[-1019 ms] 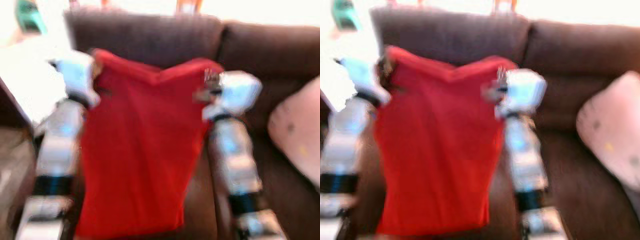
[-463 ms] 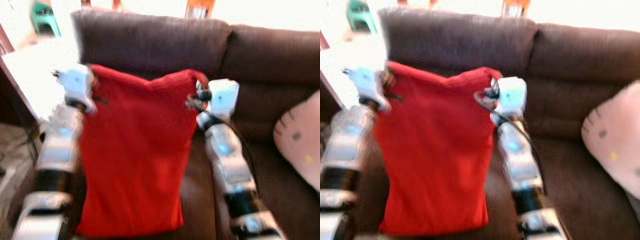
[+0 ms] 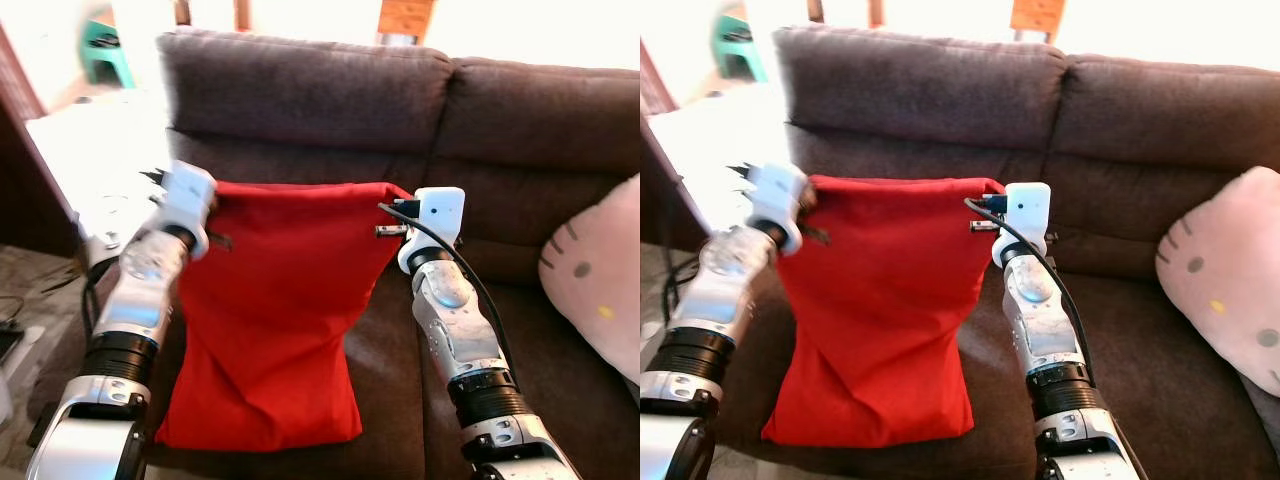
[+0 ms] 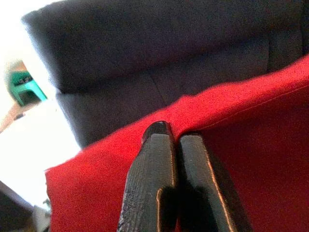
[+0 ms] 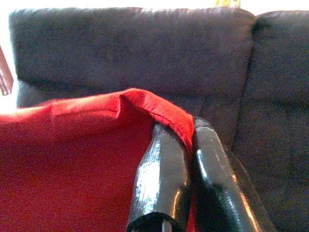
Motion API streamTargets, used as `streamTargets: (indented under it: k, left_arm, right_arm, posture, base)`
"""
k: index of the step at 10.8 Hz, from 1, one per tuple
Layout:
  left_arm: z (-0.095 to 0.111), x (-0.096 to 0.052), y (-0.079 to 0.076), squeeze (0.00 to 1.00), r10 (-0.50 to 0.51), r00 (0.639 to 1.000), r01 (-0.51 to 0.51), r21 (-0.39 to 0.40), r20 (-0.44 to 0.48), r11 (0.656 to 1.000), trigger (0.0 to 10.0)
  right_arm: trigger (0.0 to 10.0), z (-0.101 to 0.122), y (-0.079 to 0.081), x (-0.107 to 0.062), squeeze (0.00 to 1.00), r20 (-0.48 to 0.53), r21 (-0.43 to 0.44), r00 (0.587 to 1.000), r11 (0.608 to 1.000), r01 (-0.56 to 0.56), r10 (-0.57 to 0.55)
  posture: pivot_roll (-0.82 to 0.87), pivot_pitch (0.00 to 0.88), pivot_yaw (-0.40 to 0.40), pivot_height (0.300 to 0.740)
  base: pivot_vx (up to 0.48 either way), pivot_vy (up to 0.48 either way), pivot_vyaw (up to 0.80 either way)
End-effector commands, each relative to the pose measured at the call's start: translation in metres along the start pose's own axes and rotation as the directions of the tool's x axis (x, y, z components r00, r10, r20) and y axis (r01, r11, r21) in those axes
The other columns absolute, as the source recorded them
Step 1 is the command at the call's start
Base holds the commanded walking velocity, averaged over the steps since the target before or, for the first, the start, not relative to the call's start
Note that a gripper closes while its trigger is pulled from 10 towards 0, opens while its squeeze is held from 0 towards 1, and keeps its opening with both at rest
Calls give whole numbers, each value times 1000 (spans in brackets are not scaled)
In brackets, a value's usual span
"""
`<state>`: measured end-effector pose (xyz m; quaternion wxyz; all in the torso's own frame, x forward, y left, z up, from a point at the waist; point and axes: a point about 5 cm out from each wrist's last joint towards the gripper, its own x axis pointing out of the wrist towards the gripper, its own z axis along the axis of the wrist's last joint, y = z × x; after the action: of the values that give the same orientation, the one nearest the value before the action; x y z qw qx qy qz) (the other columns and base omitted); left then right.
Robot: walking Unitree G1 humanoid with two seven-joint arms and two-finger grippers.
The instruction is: Move the pillow to the sofa from floor
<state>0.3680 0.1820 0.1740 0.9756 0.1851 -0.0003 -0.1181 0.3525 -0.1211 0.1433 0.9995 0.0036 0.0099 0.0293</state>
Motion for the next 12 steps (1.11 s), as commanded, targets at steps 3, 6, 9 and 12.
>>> streamTargets:
  k: [3, 6, 9, 12]
  left_arm:
    - [-16, -2, -21, 90, -121, 989, 124, 34, -83, 992, 10000]
    - [-10, 0, -17, 1000, -68, 996, 70, 34, -52, 997, 10000]
    - [-6, -1, -14, 1000, -24, 999, 24, 35, -25, 999, 10000]
    - [-21, -15, -6, 0, 124, 992, -124, -29, -5, 992, 10000]
  right_arm:
    - [10000, -8, -3, -1, 0, -46, -16, 999, 1000, 0, -1]
    - [10000, -6, -3, 0, 1000, -39, -4, 999, 1000, -9, 9]
    - [10000, -2, -8, 0, 1000, -18, -14, 1000, 1000, 22, -22]
    - [10000, -17, -26, -10, 0, -21, -18, 997, 997, 79, -79]
  posture:
    - [86, 11, -71, 740]
    - [86, 9, -71, 740]
    - [85, 7, -71, 740]
    - [84, 0, -68, 740]
  base:
    - [0, 0, 0]
    - [0, 0, 0]
    - [0, 0, 0]
    - [0, 0, 0]
